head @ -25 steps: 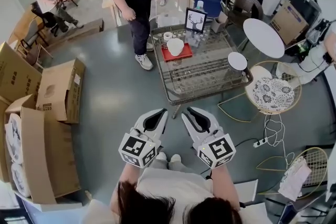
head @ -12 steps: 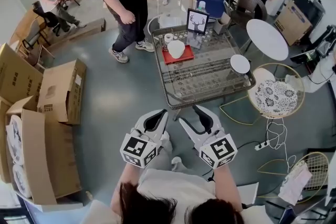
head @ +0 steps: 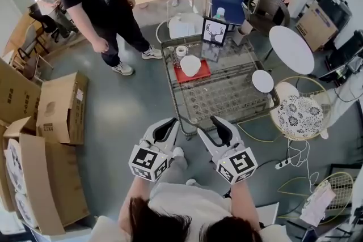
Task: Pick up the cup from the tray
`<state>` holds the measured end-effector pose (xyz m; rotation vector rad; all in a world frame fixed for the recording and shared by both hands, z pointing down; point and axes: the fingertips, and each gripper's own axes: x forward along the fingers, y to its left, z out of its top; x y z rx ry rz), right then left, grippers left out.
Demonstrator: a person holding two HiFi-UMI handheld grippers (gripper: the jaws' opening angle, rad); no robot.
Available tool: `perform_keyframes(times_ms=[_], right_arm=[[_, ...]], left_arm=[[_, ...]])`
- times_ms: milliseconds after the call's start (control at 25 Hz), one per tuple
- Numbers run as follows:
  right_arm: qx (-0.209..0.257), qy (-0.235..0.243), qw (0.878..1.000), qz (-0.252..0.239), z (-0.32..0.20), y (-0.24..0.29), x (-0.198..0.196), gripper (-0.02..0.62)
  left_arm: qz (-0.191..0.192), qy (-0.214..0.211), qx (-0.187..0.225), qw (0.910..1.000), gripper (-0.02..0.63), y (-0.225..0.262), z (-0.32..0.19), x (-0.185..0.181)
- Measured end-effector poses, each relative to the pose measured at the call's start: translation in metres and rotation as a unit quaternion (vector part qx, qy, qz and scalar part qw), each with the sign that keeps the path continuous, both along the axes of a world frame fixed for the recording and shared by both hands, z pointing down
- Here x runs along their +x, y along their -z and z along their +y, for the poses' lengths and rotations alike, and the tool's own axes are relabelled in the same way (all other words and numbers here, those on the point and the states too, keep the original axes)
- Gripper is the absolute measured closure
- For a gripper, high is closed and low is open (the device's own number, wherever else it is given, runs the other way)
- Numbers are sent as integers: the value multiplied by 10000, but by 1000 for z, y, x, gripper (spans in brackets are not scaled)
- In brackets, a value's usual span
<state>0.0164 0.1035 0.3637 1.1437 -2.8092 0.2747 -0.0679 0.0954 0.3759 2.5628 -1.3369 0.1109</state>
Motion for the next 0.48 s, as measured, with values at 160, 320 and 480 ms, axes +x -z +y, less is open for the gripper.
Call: perform_keyframes(times_ms=[160, 320, 480], right_arm=[[-36, -134, 9999, 62, -36, -1, -13, 376], [-109, -170, 9996, 174, -66, -8, -24, 349], [-325, -325, 9989, 96, -91, -20, -26, 301]], left_arm=[[40, -118, -95, 9999, 603, -4, -40, -16], [-10, -258, -129, 9996, 603, -8, -77, -24], [-301, -483, -160, 9983, 601, -18, -107, -24]])
